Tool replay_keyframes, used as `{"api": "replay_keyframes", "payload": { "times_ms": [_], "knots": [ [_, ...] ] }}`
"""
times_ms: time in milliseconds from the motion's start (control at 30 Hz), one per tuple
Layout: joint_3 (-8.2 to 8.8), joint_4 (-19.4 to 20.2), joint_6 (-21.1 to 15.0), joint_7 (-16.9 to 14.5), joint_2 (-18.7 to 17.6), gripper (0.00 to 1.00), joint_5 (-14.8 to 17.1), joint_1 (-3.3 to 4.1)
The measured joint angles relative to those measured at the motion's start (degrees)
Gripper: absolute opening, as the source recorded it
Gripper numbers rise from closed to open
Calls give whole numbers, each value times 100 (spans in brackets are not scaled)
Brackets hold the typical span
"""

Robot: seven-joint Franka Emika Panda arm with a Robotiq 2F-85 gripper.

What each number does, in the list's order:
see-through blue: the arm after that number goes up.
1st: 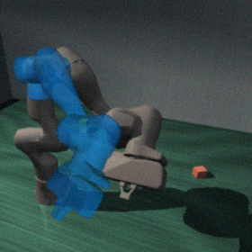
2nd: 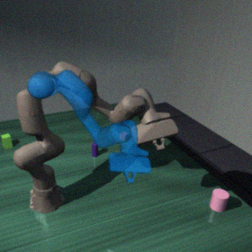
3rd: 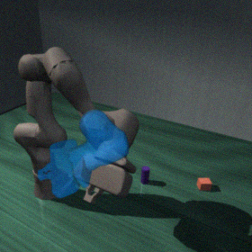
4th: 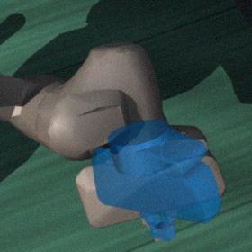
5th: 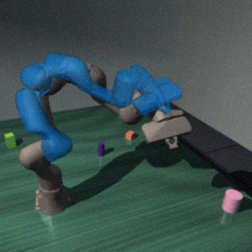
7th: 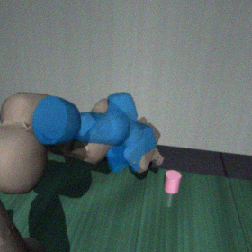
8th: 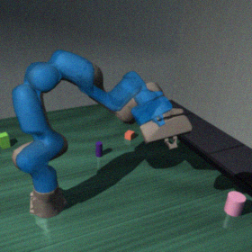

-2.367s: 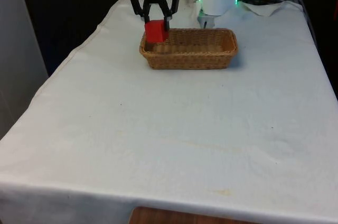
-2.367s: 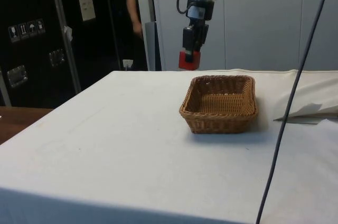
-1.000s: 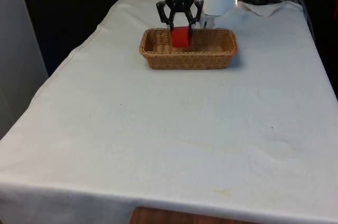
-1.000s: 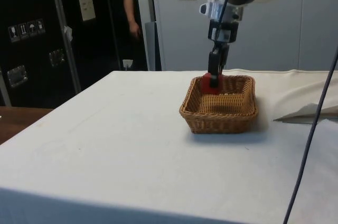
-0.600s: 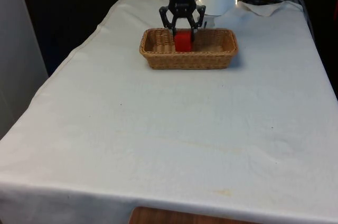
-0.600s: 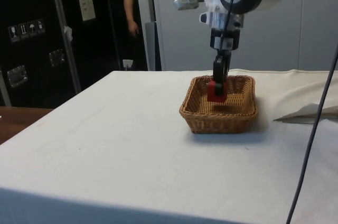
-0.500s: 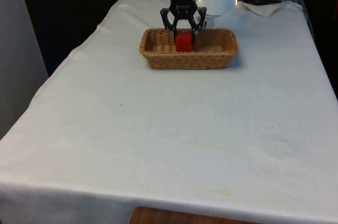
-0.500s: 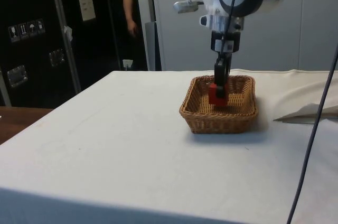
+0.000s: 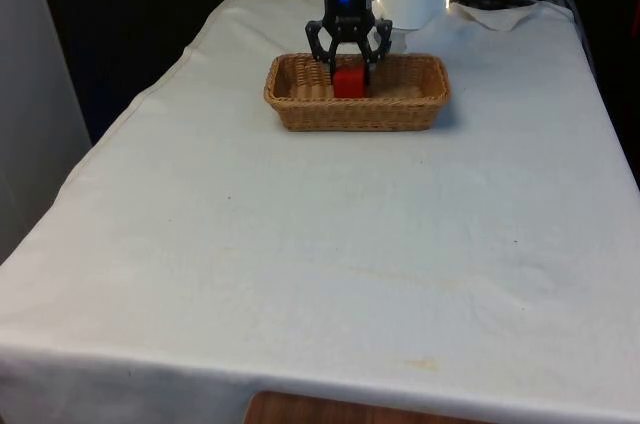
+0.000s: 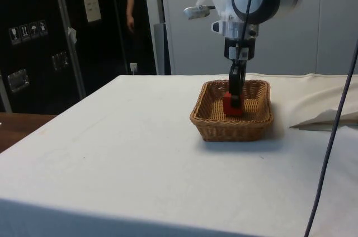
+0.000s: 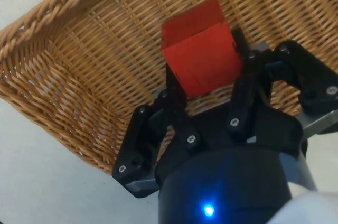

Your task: Pick up the cube and place it into the basket.

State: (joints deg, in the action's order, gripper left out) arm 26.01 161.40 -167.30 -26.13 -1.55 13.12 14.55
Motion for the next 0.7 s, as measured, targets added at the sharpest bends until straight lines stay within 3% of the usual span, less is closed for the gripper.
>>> {"api": "replay_keyframes", "payload": {
  "times_ms": [467, 533, 700],
  "knots": [
    [0, 0, 11, 0, 0, 6, 0, 0],
    [0, 0, 11, 0, 0, 19, 0, 0],
    [0, 0, 11, 0, 0, 67, 0, 0]
  ]
}}
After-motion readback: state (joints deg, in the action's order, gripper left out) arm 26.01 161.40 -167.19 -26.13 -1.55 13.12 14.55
